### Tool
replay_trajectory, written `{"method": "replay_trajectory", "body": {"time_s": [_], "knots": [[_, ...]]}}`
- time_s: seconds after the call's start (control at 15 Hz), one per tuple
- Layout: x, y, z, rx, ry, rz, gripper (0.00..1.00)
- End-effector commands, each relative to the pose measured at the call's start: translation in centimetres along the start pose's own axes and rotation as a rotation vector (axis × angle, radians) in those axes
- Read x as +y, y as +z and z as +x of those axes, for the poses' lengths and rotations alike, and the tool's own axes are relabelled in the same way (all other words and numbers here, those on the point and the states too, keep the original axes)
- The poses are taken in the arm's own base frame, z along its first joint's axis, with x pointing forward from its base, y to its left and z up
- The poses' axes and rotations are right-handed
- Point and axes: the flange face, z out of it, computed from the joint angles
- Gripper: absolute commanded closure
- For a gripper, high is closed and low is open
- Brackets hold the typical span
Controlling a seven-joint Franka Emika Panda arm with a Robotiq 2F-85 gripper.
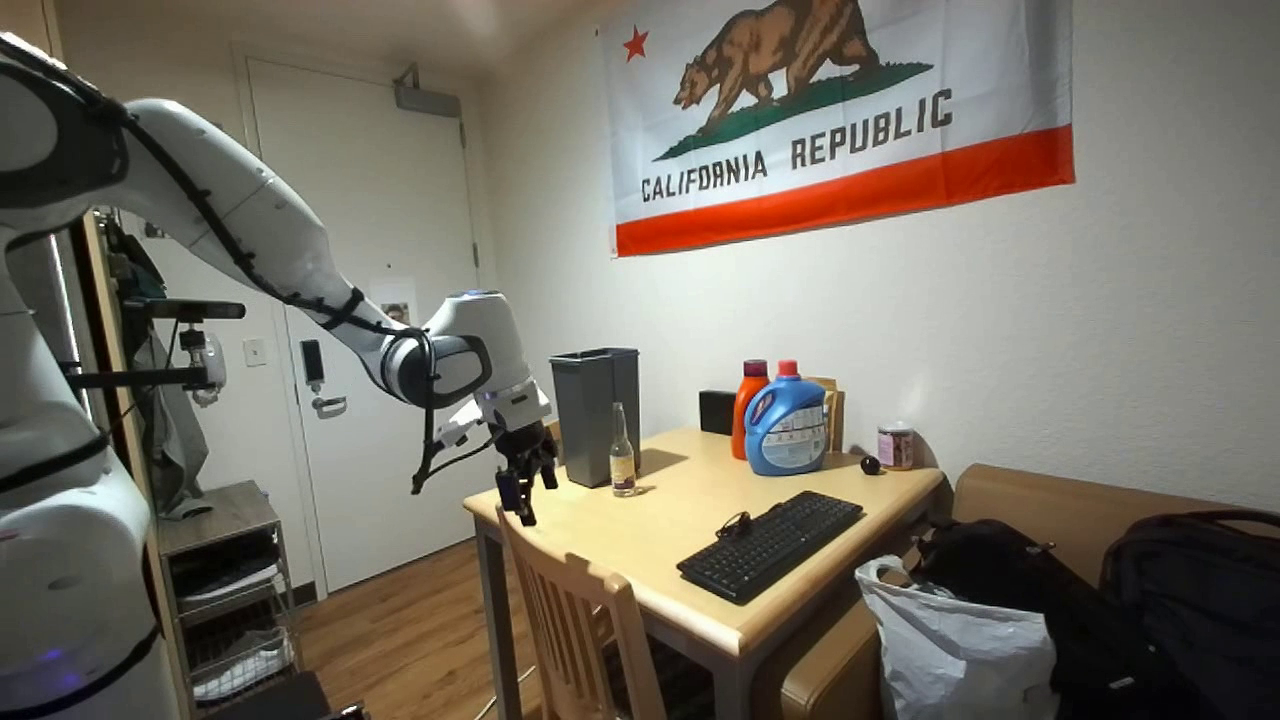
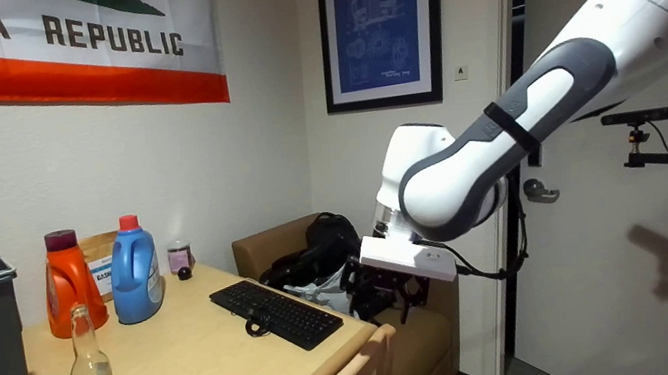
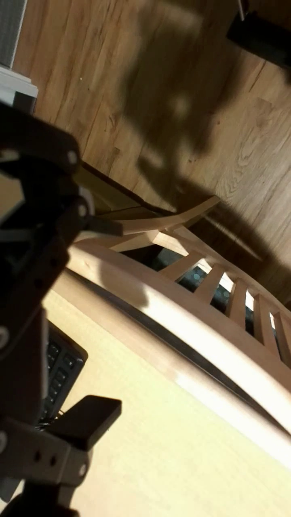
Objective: Pull the chair out
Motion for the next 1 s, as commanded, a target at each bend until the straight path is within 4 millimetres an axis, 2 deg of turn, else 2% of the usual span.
{"method": "replay_trajectory", "body": {"time_s": [0.0, 0.27, 0.53, 0.67, 0.93], "knots": [[-2.2, -0.6, 0.6, -0.049, 0.109, -0.033, 0.0], [-3.8, -0.1, 1.0, -0.083, 0.186, -0.076, 0.0], [-5.5, 0.8, 2.7, -0.077, 0.246, -0.11, 0.0], [-5.9, 1.9, 3.5, -0.086, 0.273, -0.141, 0.0], [-5.2, 5.2, 4.1, -0.102, 0.315, -0.221, 0.0]]}}
